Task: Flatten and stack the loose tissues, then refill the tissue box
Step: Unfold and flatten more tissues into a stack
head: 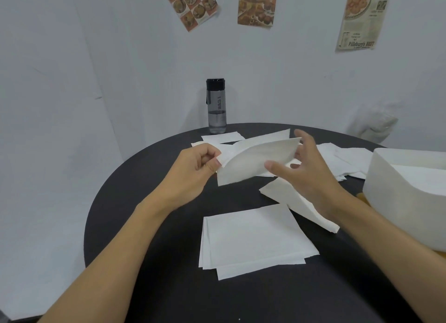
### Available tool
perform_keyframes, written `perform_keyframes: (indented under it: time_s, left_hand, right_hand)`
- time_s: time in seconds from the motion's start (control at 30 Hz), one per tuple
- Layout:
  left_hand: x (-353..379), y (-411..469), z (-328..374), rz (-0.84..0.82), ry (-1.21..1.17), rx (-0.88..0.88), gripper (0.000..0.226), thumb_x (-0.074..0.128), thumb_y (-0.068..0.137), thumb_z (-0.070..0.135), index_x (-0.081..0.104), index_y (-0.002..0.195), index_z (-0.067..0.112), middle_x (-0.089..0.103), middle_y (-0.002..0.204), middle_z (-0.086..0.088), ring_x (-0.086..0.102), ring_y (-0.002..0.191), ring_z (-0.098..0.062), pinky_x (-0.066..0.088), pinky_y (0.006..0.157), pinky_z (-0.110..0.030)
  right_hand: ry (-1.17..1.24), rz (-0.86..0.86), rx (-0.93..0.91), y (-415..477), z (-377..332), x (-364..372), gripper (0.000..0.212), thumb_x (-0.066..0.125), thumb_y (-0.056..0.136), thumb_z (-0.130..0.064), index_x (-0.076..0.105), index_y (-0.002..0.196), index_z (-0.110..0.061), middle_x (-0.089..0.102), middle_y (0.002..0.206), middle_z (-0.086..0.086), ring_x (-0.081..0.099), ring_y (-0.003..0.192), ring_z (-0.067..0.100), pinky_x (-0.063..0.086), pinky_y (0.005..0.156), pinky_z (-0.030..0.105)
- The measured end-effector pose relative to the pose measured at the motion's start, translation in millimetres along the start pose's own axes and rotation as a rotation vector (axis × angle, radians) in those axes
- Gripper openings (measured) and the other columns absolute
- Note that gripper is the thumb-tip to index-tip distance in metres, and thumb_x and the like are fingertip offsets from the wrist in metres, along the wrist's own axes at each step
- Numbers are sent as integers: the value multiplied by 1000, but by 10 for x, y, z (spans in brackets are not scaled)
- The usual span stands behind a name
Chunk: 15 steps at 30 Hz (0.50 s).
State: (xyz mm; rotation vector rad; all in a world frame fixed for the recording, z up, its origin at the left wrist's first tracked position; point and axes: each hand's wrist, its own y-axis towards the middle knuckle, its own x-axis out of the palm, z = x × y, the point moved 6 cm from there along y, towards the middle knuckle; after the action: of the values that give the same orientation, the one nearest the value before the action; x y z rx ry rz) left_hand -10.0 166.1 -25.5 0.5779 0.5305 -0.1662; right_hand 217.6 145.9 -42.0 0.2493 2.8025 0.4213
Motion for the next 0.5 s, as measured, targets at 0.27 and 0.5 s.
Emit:
perform_keyframes:
  time_s: [0.27, 0.5]
  left_hand:
    - [-8, -61, -9, -57, -279, -154, 23, 49, 104, 20, 65, 105, 3, 75, 98, -11, 69, 88, -22, 56, 89, -37]
    - [-24, -146, 75, 34, -348, -204, 27, 58, 101, 25, 51, 126, 22, 76, 84, 3, 72, 81, -23, 61, 71, -36]
  right_hand:
    - [195, -41, 10, 13, -85, -95, 19, 65, 94, -11, 69, 113, -9, 77, 102, 4, 73, 96, 22, 53, 83, 30]
    - [120, -148, 107, 1, -36, -19, 12, 63, 92, -3, 67, 103, -3, 75, 102, 13, 72, 97, 31, 56, 91, 43]
